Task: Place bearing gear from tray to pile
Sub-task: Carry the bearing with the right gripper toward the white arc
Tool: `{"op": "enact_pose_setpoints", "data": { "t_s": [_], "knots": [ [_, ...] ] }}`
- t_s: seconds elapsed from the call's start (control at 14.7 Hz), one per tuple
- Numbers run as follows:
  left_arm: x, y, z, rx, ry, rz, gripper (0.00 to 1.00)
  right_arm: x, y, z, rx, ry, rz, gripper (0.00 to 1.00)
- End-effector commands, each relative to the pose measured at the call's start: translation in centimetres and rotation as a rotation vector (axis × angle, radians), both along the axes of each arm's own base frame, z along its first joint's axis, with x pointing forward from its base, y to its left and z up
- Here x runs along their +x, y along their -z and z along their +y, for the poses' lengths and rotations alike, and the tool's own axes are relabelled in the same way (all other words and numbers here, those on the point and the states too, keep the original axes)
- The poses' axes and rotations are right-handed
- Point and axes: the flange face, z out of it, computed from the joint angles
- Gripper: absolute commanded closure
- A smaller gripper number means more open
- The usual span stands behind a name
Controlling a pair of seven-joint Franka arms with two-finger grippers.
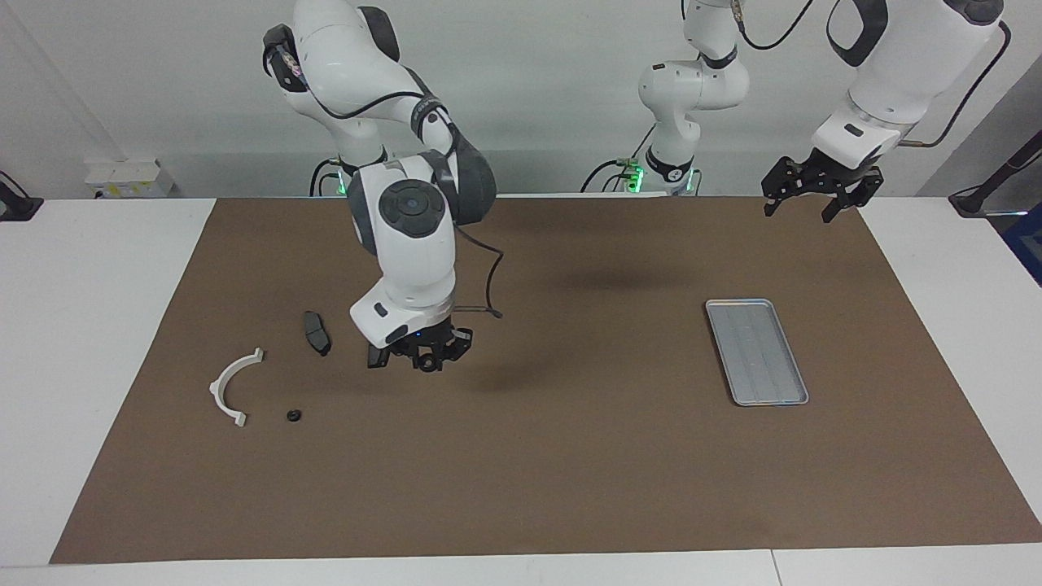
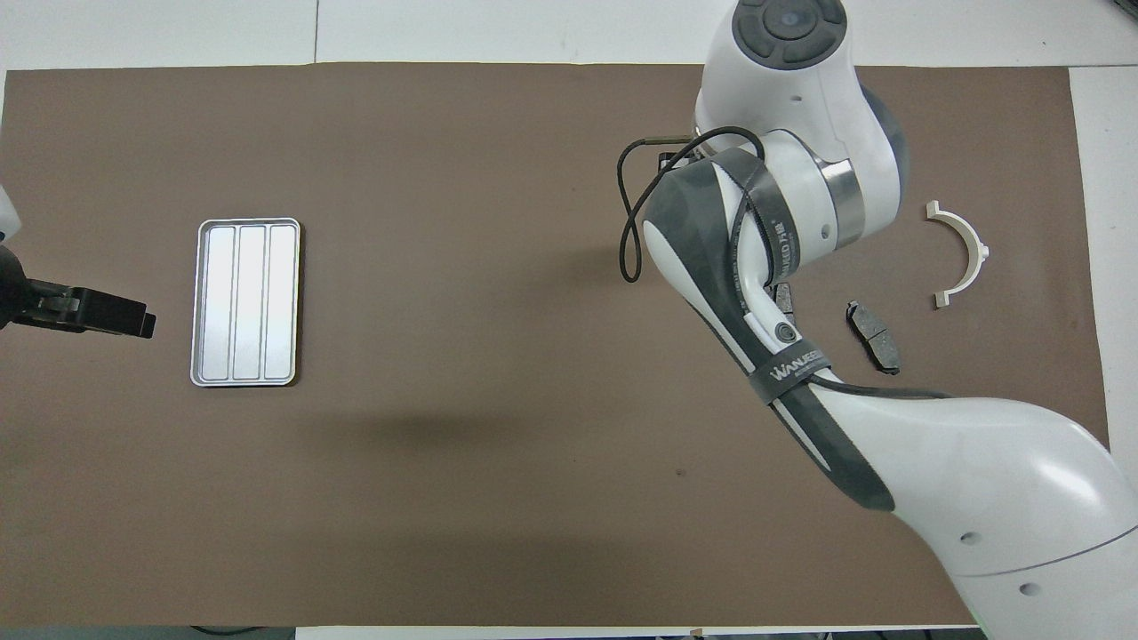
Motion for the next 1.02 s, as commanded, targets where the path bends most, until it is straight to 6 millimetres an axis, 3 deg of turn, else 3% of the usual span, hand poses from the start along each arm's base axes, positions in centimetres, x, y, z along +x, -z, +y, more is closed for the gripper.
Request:
{"op": "enact_pose_setpoints", "data": {
  "t_s": [0.0, 0.41, 0.61, 0.95],
  "knots": [
    [-0.3, -0.1, 0.0, -0.024, 0.002, -0.019, 0.00, -0.7, 1.2, -4.9, 0.020, -0.075, 0.030, 1.00],
    [-0.2, -0.1, -0.4, -0.022, 0.018, -0.024, 0.00, -2.1, 6.4, -12.4, 0.039, -0.183, -0.068, 1.00],
    [-0.2, -0.1, -0.3, -0.012, 0.015, -0.018, 0.00, -3.7, 8.9, -14.7, 0.042, -0.185, -0.103, 1.00],
    [-0.3, 0.0, 0.0, 0.019, 0.015, -0.012, 0.00, -5.5, 11.9, -16.4, 0.047, -0.170, -0.115, 1.00]
  ]
}}
